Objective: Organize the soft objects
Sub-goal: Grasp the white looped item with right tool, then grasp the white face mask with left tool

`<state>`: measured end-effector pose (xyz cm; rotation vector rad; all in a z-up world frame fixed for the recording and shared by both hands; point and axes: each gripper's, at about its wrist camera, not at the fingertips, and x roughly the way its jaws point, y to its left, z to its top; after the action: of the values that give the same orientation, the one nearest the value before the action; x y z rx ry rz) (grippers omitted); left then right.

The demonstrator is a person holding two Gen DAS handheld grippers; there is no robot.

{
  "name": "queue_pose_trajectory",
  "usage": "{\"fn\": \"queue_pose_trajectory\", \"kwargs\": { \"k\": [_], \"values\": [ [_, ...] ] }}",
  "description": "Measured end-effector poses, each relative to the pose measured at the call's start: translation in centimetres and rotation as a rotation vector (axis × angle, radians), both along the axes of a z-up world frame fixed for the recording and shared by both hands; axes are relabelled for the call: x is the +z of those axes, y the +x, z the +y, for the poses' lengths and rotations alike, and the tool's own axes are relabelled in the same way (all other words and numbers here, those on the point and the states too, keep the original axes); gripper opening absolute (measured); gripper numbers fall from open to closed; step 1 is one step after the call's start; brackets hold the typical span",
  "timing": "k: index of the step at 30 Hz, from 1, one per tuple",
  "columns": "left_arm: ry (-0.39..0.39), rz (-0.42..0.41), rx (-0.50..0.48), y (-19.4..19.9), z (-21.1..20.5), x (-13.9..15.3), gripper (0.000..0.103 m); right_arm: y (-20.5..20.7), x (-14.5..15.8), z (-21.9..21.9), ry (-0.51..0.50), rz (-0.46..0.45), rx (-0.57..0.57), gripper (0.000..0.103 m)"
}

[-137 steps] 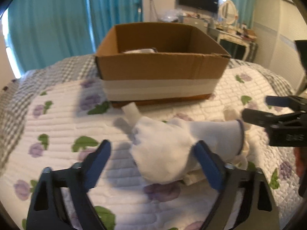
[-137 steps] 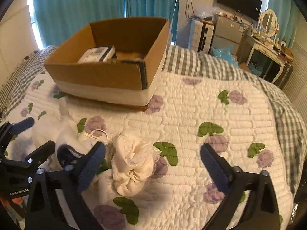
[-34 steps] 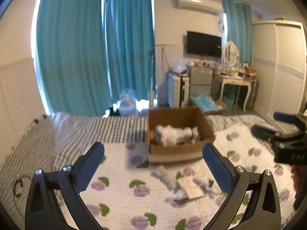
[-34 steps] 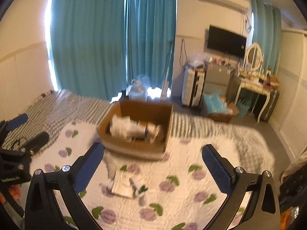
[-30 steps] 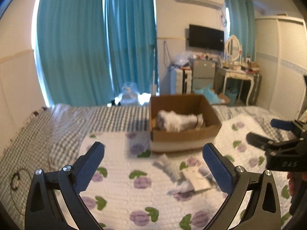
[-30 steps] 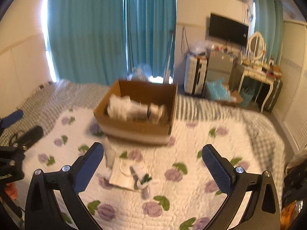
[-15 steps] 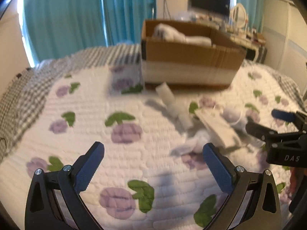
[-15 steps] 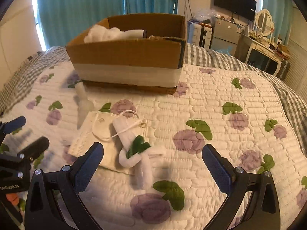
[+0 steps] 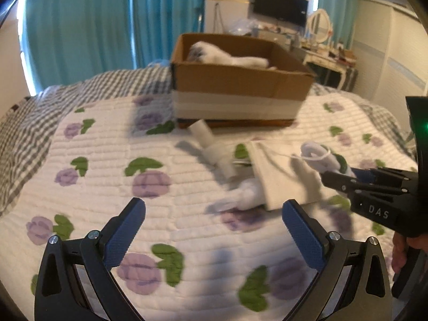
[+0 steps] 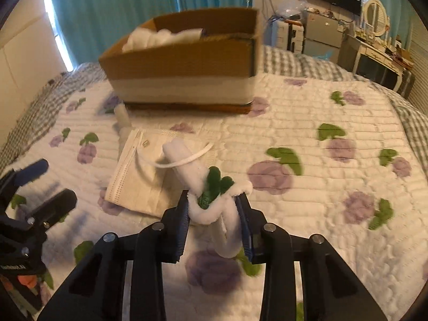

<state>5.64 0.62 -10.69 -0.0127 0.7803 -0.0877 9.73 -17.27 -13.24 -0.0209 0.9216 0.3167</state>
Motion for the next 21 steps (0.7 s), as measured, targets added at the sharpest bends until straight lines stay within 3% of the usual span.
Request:
{"fn": "queue_pose_trajectory", "kwargs": {
  "k": [4, 7, 10, 11, 13, 18, 20, 21],
  "values": [
    [-0.016, 0.003, -0.043, 0.0, -1.9, 0.5, 0.102, -0.7, 1.1, -1.3, -0.103, -0.019, -0.028, 0.033],
    [-0.024, 0.027, -0.072, 0.9, -3.5, 0.2, 0.095, -0.6, 1.4, -2.5, -0.07, 0.011, -0.029, 0.033],
    [-0.034, 0.05, -0.098, 2.3, -5.1, -0.5, 0.094, -0.5, 1.2, -2.8, -0.072, 0.028, -0.022, 0.033],
    [-0.027, 0.048, -0.108, 2.6, -5.6, -0.6, 0.094, -0.4, 1.0, -2.8, -0.067, 0.032, -0.019, 0.033],
    [0.001, 0.045, -0.128, 3.5, -6.7, -1.0, 0.082, -0.4, 0.8, -2.9, -0.058, 0.039, -0.016, 0.033],
    [0.082, 0.07, -0.169, 6.1, -8.7, -2.6, 0.08, 0.1, 0.2, -3.4, -0.038, 0.065, -0.029, 0.033],
    [0.083, 0.085, -0.173, 6.9, -8.9, -3.2, 0.067, 0.2, 0.1, -3.6, -0.034, 0.073, -0.035, 0.033],
    [0.083, 0.095, -0.179, 7.2, -8.9, -3.5, 0.053, 0.3, 0.0, -3.6, -0.034, 0.075, -0.036, 0.033]
  ]
}}
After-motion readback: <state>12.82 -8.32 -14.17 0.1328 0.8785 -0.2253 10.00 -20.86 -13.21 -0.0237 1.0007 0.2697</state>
